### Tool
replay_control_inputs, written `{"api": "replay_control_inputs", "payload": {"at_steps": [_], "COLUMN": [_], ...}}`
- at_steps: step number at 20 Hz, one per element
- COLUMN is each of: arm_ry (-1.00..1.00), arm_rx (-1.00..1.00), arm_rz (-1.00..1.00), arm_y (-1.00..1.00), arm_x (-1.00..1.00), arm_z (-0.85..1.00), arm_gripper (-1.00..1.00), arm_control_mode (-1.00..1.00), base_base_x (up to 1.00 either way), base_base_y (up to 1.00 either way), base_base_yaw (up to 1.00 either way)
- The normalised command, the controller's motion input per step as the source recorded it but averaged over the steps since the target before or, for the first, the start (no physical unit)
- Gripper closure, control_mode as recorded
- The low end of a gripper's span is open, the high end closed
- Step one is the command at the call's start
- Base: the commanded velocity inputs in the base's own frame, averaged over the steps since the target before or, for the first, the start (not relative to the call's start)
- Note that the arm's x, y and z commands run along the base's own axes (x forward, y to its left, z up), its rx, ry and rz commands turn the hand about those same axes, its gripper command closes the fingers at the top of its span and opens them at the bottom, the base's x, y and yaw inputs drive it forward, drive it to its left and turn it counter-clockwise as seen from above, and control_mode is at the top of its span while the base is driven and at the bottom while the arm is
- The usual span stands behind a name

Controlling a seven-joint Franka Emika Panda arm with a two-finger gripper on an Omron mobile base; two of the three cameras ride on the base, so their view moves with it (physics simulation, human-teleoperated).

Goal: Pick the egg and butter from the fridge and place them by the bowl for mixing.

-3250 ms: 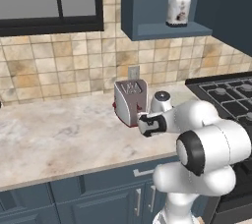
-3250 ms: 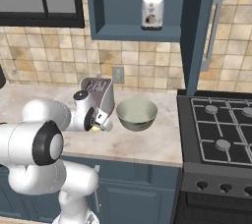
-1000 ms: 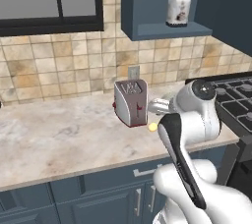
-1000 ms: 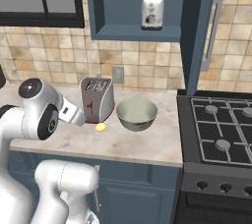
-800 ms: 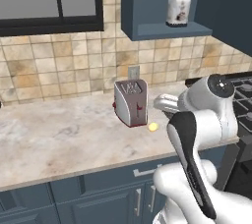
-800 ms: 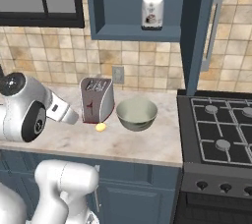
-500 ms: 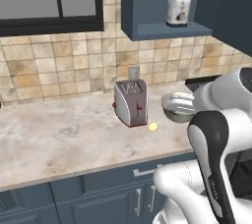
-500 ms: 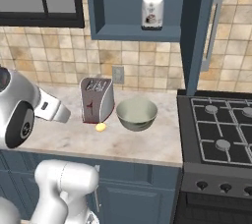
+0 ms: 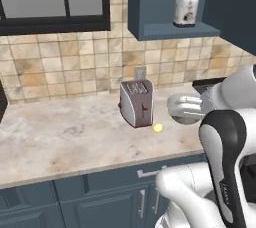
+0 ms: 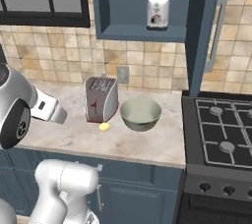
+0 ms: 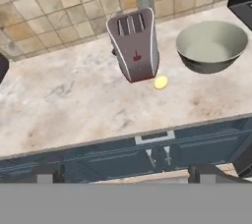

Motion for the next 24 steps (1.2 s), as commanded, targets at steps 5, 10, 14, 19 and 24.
{"api": "replay_control_inputs", "payload": {"at_steps": [5,10,14,19,24], "arm_ry": [0.00,0.00,0.00,0.00,0.00], "arm_rx": [0.00,0.00,0.00,0.00,0.00], "arm_rz": [0.00,0.00,0.00,0.00,0.00], "arm_y": [0.00,0.00,0.00,0.00,0.00], "arm_x": [0.00,0.00,0.00,0.00,0.00], "arm_z": [0.00,0.00,0.00,0.00,0.00], "arm_gripper": [-1.00,-1.00,-1.00,-1.00,-1.00], "arm_control_mode": [1.00,1.00,1.00,1.00,1.00], "base_base_x": [-0.77,-0.17,0.00,0.00,0.00], "base_base_y": [-0.01,0.00,0.00,0.00,0.02], "base_base_yaw": [0.72,0.94,1.00,1.00,0.98]}}
